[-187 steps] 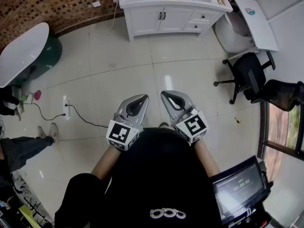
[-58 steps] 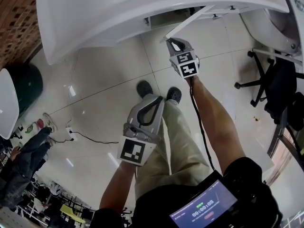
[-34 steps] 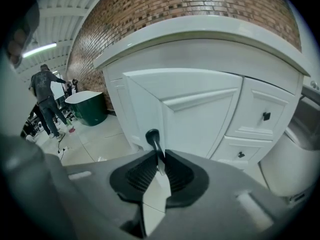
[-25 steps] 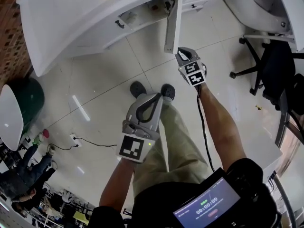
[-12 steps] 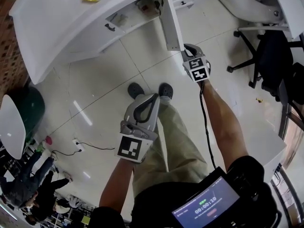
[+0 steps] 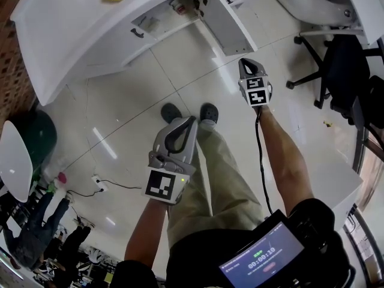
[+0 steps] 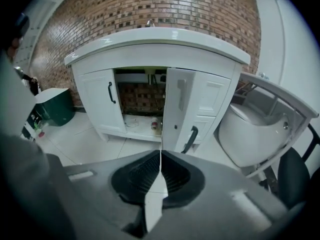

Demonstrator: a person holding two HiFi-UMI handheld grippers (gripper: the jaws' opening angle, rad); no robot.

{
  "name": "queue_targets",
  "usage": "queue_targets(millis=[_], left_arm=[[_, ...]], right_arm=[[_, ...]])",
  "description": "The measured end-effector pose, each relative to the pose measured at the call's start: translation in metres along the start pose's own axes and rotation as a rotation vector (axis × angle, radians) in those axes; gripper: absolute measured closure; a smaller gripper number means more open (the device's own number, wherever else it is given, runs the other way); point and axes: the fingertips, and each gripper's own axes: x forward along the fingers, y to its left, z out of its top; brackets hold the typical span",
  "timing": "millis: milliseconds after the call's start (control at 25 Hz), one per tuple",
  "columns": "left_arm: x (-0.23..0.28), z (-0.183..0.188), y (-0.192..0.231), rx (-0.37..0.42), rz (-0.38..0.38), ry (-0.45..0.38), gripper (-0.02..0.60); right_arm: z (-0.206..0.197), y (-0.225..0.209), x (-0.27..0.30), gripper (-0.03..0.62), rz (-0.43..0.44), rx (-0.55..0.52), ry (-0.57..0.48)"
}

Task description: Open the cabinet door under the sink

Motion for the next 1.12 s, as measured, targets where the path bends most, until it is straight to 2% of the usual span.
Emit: queue_targets(millis=[240,560,840,1000,1120], left_arm=[[-0.004,-0.001,-0.008,0.010,-0.008,0.007,0.565],[-0.014,0.015,-0.025,0.036,-0.016,0.007,0.565],[-0.048,0.060,-0.052,0.058,-0.016,-0.015,0.565],[-0.072,0.100,-0.068,0.020,-0.019,-0.090,0.565],[-0.086,0.138,-0.081,0.037,-0.011,-0.150,0.565]], right_arm=[[-0.017,0.007,-0.037,0.595,0.006,0.047,-0.023],[0.009,0.019,-0.109,0.595,0.002,0.156,-0.143],[0.073,0.034,-0.206,0.595,0.034,0.189,-0.268],[0.130,0.035,-0.269,0.596,0.075,0.190,-0.362],[0.177,0.037,-0.312,0.597,0.114,0.152,-0.437]])
